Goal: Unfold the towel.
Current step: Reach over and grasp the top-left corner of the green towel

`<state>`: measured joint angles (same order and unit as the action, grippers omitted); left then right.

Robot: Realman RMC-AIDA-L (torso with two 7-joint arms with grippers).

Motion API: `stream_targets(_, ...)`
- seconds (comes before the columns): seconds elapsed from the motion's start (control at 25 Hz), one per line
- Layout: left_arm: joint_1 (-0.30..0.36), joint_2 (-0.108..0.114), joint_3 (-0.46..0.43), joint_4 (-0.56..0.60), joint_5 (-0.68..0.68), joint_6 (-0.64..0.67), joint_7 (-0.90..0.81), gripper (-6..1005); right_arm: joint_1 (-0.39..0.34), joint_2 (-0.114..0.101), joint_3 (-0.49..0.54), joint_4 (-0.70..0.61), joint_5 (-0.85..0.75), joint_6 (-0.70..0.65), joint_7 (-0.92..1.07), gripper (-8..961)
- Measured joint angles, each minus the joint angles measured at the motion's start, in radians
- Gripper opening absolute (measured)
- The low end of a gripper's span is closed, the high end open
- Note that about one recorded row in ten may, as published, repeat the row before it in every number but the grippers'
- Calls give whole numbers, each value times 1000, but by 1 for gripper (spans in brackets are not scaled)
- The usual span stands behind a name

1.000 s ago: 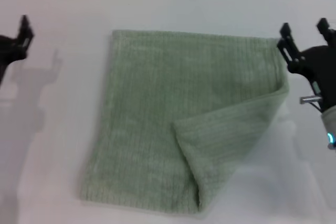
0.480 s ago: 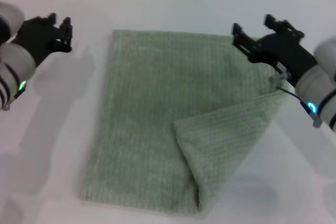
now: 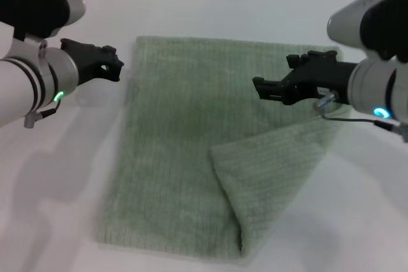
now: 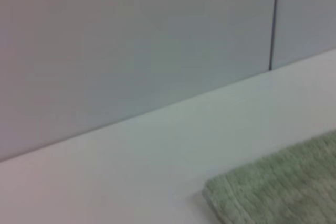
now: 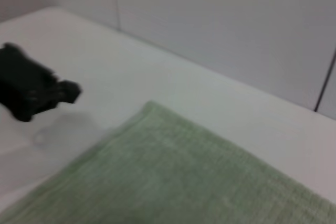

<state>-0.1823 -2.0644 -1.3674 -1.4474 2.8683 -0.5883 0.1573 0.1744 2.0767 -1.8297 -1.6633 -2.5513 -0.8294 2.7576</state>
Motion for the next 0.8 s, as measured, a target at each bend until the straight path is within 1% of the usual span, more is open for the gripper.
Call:
stream_targets(0.04,-8,0,-2,-6,0,-27,0,-2,10,-1,19,-34,1,-62,0,759)
stream_targets(0.08,-26,0,-6,-14,-1,-78,0,-2,32,-2,70,-98,10,-190,0,759)
stream_targets(0.12,-26,0,-6,-14,-1,-78,0,-2,32,-2,70,-98,10,-190,0,759)
stream_targets(0.16,-46,0,-8,-16,-1,-123,1,-2,60,-2,116,-148,24,-323,0,759)
stream_targets(0.2,-46,0,-8,-16,-1,-123,1,-2,60,-2,116,-148,24,-323,0,759)
stream_targets(0.24,-53,0,-9,-17,-2,-140,1,-2,77,-2,137,-169,31,-388,0,759)
stream_targets(0.28,-67,-1,-9,-19,-2,-175,1,-2,115,-2,167,-191,42,-478,3,760)
stream_targets(0.32,-67,-1,-9,-19,-2,-175,1,-2,115,-2,167,-191,42,-478,3,760)
stream_targets(0.36,-80,-1,-6,-21,-3,-204,1,-2,146,-1,178,-188,49,-528,8,760)
stream_targets(0.4,-91,-2,-3,-21,-4,-224,1,-2,146,-1,178,-188,49,-528,8,760)
stream_targets(0.44,-103,-2,0,-21,-6,-244,1,-2,160,0,178,-178,51,-543,10,760)
stream_targets(0.48,-121,-2,1,-9,-10,-269,1,-2,187,0,174,-142,52,-558,10,760)
stream_targets(0.52,-121,-2,1,-9,-10,-269,1,-2,187,0,174,-142,52,-558,10,760)
stream_targets(0.56,-135,-3,4,5,-12,-283,2,-2,215,1,169,-94,52,-562,10,760)
stream_targets(0.6,-135,-3,4,5,-12,-283,2,-2,215,1,169,-94,52,-562,10,760)
stream_targets(0.68,-144,-4,11,14,-14,-293,2,-2,242,2,164,-41,53,-564,10,760)
stream_targets(0.8,-146,-4,20,15,-15,-303,2,-2,254,3,153,-18,58,-563,10,760)
